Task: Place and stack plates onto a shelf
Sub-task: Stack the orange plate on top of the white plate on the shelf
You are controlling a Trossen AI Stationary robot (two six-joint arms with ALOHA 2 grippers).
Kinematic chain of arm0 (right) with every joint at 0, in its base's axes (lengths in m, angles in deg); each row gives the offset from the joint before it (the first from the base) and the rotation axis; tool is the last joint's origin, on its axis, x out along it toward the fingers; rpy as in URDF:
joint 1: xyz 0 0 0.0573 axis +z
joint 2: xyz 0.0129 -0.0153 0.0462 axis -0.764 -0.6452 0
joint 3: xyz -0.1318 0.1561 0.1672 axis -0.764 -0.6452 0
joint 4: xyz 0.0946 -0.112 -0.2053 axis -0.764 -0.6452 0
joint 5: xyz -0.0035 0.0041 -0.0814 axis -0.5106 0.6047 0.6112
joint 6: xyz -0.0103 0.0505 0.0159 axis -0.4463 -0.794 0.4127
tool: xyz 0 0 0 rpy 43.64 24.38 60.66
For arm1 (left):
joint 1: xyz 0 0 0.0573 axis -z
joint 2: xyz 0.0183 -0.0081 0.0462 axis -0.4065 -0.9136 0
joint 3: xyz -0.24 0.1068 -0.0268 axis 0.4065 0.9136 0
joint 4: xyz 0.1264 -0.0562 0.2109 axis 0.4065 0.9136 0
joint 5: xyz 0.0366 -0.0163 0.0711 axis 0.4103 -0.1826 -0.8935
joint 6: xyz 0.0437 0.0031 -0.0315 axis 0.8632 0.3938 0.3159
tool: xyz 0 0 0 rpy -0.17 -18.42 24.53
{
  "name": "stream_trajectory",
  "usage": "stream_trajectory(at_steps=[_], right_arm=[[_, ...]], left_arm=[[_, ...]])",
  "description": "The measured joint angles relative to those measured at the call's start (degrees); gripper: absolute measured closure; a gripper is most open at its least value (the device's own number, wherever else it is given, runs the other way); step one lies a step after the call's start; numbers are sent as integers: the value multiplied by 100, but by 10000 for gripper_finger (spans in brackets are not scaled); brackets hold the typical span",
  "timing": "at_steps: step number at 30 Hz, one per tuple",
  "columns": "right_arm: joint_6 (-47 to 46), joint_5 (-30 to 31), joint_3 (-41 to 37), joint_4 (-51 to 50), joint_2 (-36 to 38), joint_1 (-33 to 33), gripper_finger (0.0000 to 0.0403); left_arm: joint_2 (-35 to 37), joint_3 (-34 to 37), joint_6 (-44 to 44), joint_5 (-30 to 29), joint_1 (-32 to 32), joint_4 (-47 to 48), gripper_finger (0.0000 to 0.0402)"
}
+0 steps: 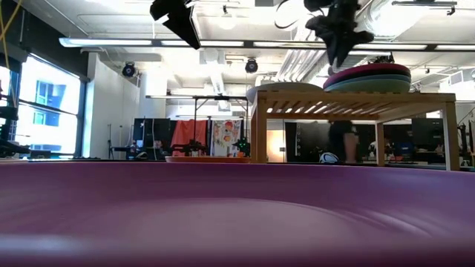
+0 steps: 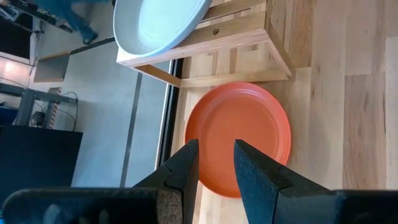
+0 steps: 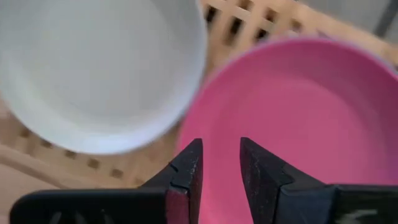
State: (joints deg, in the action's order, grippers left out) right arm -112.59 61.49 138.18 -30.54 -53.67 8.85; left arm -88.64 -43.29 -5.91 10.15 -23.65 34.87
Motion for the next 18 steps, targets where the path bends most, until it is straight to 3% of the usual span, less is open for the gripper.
stream_trajectory(at_steps=[10,18], right_arm=[[-977,699,-2021,-8,1150,194,320],[-1200,908,-2622,3,1529,-56,320]], left_arm=[[-1,0,203,-1,0,-46,312],[-1,0,503,1,0,-238,312]])
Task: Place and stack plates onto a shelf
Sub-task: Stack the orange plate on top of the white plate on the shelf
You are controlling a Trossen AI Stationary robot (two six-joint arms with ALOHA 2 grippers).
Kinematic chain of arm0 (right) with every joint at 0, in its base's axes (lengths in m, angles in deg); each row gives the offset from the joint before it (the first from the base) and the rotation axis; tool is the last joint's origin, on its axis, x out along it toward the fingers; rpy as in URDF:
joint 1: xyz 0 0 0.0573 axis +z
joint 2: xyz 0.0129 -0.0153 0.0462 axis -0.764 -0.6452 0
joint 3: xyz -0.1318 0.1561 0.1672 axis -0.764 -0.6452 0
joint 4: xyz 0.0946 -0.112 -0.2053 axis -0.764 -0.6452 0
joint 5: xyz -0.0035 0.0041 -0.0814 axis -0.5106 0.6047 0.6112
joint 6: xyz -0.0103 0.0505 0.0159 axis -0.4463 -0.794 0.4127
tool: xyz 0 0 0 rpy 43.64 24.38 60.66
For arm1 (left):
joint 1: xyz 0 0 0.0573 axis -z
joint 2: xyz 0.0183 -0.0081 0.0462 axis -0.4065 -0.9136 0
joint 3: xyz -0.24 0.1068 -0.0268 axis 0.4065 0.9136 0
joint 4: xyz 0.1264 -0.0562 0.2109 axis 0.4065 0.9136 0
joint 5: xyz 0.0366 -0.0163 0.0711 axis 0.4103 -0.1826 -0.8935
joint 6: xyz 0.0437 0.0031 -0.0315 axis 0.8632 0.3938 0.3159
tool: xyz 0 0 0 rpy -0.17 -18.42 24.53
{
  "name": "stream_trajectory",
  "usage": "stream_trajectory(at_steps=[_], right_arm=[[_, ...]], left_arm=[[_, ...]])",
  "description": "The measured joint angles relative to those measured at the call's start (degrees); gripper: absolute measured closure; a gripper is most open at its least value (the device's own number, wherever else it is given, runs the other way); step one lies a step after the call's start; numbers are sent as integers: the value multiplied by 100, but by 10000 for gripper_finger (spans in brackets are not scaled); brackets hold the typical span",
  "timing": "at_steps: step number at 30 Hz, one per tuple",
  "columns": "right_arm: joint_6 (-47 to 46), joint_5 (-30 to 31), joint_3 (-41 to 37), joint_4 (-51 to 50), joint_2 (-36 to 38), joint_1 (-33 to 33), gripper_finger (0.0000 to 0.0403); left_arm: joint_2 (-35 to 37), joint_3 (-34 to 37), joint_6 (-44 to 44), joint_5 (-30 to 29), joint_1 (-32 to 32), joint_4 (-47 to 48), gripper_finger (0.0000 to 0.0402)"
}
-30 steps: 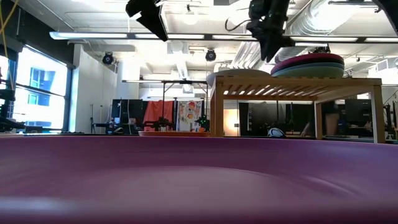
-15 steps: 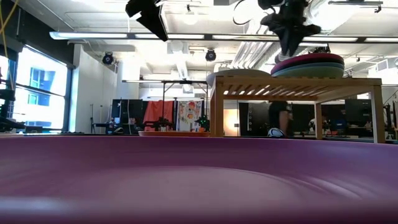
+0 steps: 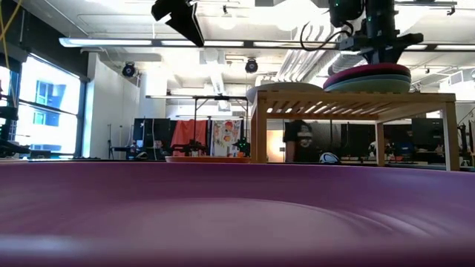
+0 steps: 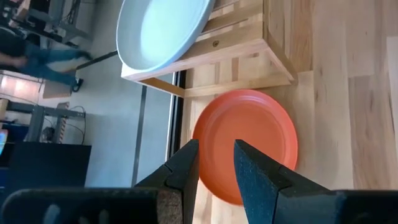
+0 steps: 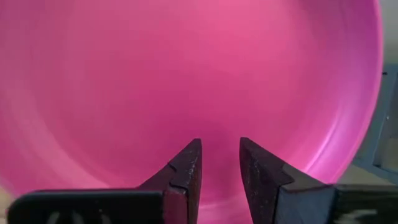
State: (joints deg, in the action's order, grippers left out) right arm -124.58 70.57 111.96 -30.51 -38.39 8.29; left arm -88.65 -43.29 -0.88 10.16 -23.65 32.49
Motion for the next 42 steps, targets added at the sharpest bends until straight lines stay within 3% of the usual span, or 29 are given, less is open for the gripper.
stream_trajectory(at_steps=[18,42], right_arm=[[161,456,-189,-6,10,-687,320],[654,602,-189,-1,8,-1515,320]], left_arm=[[0,0,2,0,0,-119,312],[0,0,-48,0,0,-121,312]])
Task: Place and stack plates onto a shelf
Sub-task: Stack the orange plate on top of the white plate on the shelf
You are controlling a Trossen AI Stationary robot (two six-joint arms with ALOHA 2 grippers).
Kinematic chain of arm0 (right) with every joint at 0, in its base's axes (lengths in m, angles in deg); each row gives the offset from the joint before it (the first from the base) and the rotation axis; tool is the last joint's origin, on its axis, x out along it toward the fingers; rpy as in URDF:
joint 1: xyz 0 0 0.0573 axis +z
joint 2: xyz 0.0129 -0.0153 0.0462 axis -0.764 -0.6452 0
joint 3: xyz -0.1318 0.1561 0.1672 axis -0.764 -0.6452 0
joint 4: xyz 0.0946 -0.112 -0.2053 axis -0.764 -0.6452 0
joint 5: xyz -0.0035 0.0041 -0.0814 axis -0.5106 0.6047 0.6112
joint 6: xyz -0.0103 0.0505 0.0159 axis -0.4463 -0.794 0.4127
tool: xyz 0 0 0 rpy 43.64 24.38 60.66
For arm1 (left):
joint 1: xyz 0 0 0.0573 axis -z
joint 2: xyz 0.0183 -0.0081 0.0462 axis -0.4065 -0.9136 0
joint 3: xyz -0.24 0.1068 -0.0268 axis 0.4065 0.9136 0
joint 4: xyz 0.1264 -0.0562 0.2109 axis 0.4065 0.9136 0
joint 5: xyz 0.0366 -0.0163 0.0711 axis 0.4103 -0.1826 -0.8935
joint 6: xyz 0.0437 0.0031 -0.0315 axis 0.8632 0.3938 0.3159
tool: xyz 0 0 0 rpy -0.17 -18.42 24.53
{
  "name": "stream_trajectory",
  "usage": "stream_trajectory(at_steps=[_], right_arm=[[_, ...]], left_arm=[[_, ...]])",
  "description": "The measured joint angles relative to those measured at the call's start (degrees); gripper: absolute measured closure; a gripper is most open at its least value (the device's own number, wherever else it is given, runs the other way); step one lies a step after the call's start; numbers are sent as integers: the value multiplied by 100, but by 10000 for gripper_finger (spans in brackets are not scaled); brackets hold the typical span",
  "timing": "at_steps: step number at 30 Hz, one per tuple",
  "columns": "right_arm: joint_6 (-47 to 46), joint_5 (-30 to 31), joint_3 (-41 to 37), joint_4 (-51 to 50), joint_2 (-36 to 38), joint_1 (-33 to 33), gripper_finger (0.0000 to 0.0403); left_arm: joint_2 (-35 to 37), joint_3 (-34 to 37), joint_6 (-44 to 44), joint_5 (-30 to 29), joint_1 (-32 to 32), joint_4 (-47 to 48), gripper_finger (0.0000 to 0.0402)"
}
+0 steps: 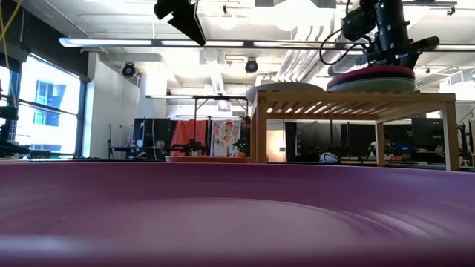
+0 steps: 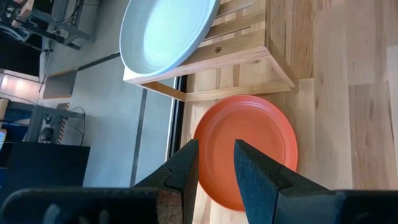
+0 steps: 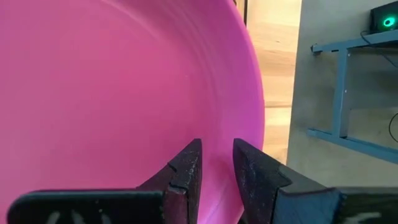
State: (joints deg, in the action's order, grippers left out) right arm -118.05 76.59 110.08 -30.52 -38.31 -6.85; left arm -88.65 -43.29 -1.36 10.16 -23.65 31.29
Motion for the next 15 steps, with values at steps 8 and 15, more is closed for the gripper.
stream_trajectory(at_steps=[8,15], right_arm=[[10,16,0,-3,1,1,320],[-15,-454,343,223,134,196,320]], left_arm=[[0,0,-1,0,0,2,312],[2,0,-6,-2,0,-19,312]])
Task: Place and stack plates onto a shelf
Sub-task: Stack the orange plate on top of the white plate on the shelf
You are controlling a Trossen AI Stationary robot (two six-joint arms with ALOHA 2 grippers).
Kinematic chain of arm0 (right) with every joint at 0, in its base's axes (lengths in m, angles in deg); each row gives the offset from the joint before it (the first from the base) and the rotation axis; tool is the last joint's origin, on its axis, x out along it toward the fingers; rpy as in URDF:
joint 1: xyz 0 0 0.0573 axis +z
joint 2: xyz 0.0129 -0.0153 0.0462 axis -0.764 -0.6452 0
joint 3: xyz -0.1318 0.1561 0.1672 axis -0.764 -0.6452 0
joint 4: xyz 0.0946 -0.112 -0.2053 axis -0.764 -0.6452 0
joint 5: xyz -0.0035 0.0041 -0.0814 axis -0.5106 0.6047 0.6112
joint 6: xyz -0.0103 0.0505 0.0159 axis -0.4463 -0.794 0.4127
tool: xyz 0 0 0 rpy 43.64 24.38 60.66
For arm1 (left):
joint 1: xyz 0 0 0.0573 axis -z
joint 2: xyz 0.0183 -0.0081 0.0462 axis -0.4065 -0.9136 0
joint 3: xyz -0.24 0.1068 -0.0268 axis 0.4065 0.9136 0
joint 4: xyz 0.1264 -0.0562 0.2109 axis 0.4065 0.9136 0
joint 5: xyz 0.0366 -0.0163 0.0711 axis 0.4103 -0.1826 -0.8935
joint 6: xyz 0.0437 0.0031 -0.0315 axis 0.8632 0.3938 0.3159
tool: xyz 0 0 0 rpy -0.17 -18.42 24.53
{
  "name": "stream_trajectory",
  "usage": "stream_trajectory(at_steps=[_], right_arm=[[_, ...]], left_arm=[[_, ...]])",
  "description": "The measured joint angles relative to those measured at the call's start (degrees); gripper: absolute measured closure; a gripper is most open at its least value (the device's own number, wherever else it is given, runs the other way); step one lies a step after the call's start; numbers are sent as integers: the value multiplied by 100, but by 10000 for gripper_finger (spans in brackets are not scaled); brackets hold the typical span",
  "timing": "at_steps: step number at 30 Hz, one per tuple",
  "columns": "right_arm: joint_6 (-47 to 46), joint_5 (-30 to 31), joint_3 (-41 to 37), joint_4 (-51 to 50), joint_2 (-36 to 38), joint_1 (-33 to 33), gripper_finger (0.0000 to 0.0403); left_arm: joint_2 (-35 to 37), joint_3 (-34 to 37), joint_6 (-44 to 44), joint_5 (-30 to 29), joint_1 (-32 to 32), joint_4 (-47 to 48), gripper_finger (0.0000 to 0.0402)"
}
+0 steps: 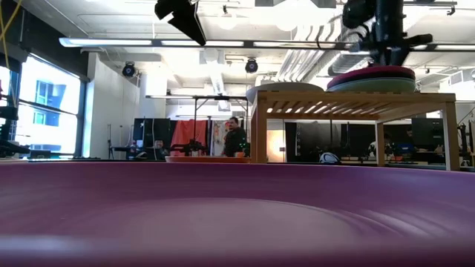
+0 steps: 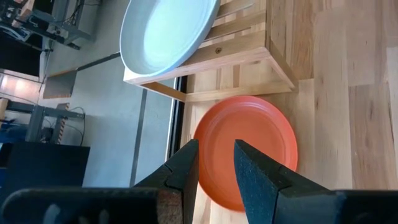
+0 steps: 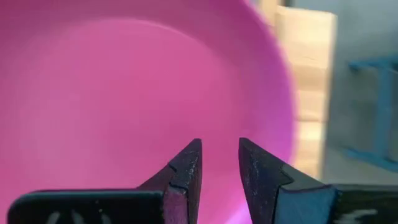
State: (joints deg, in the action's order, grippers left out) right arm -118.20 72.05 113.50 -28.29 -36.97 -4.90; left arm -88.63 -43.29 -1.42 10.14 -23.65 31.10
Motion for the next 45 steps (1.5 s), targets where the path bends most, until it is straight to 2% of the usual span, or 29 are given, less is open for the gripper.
stream_trajectory(at_steps=[4,8,14,19,32,45], right_arm=[[-75,-540,173,513,115,375,320],[-347,-1047,177,1388,135,1048,320],[-655,-1097,177,2314,-17,2129,320],[-784,-934,177,2664,-356,2661,320],[-784,-798,177,2524,-1242,2900,320],[-910,-737,177,1959,-1343,2900,320]], left_arm=[[-2,0,-8,1,0,-148,312],[-2,0,-184,2,-14,-225,312],[-2,0,-560,6,-133,-225,312],[-2,0,-716,5,-239,-225,312],[-2,0,-903,40,-343,-222,312],[-2,0,-899,46,-343,-221,312]])
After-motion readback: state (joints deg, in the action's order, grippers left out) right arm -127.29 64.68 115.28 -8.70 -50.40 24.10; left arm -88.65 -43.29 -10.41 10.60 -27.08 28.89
